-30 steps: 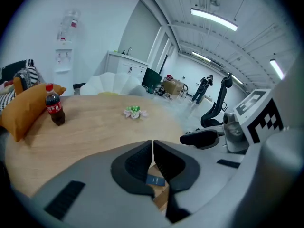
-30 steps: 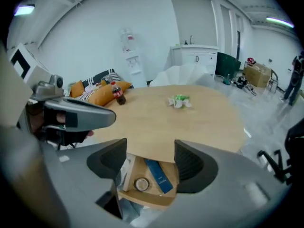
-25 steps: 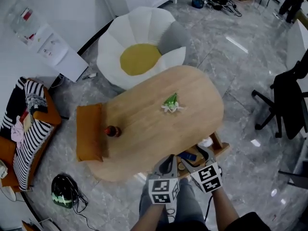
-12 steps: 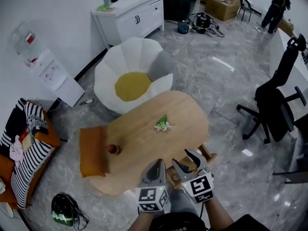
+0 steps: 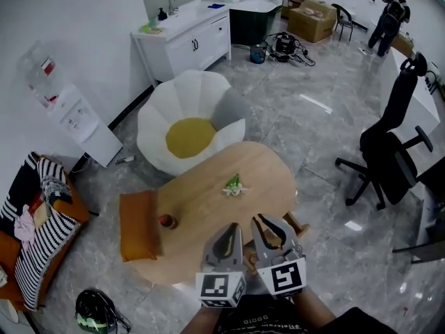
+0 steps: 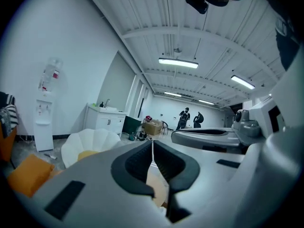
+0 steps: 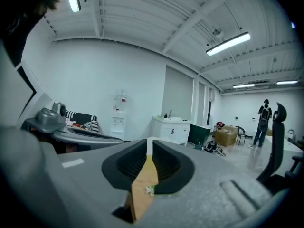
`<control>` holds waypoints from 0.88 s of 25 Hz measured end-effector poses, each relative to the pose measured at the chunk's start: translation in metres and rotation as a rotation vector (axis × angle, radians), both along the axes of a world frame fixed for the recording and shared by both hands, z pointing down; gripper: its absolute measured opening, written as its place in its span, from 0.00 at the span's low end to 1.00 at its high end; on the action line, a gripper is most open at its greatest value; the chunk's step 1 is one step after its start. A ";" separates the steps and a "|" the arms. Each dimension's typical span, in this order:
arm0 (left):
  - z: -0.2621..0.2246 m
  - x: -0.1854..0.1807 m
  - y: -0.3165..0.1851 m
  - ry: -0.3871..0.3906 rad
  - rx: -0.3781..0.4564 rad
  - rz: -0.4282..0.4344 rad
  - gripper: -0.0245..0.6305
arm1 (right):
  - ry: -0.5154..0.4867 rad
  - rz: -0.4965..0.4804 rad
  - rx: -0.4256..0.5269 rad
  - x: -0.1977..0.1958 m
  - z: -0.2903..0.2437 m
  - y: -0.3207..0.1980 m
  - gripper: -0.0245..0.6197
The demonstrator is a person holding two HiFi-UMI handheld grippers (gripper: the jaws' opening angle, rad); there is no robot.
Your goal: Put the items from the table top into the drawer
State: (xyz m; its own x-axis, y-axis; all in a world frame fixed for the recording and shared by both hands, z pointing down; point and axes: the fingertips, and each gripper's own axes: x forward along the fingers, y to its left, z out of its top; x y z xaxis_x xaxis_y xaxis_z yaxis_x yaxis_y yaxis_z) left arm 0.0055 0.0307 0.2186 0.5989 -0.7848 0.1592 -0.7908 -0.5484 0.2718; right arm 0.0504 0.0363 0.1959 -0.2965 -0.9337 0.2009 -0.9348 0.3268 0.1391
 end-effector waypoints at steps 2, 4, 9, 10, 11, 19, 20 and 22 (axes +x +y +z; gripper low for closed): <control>-0.014 -0.004 0.000 0.010 0.036 -0.009 0.06 | -0.002 -0.013 0.038 -0.007 -0.013 0.003 0.07; -0.022 -0.006 0.001 0.016 0.065 -0.013 0.06 | -0.006 -0.023 0.068 -0.012 -0.023 0.007 0.05; -0.036 -0.012 0.007 0.022 0.110 -0.021 0.06 | -0.021 -0.038 0.098 -0.023 -0.035 0.015 0.05; -0.037 -0.012 0.009 0.022 0.115 -0.023 0.06 | -0.021 -0.038 0.100 -0.024 -0.036 0.016 0.05; -0.038 -0.013 0.011 0.021 0.116 -0.026 0.06 | -0.022 -0.040 0.100 -0.024 -0.037 0.018 0.05; -0.038 -0.016 0.020 0.029 0.124 -0.065 0.06 | -0.012 -0.045 0.080 -0.021 -0.030 0.030 0.05; -0.038 -0.016 0.020 0.031 0.124 -0.072 0.06 | -0.014 -0.042 0.075 -0.020 -0.029 0.031 0.05; -0.037 -0.015 0.020 0.026 0.127 -0.078 0.06 | -0.017 -0.041 0.068 -0.018 -0.027 0.033 0.05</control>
State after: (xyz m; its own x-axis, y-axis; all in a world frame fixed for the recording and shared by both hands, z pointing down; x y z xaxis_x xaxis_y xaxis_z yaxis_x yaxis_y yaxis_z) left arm -0.0099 0.0509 0.1813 0.5383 -0.8417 0.0414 -0.8258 -0.5171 0.2252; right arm 0.0322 0.0691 0.1693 -0.3375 -0.9320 0.1325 -0.9233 0.3551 0.1465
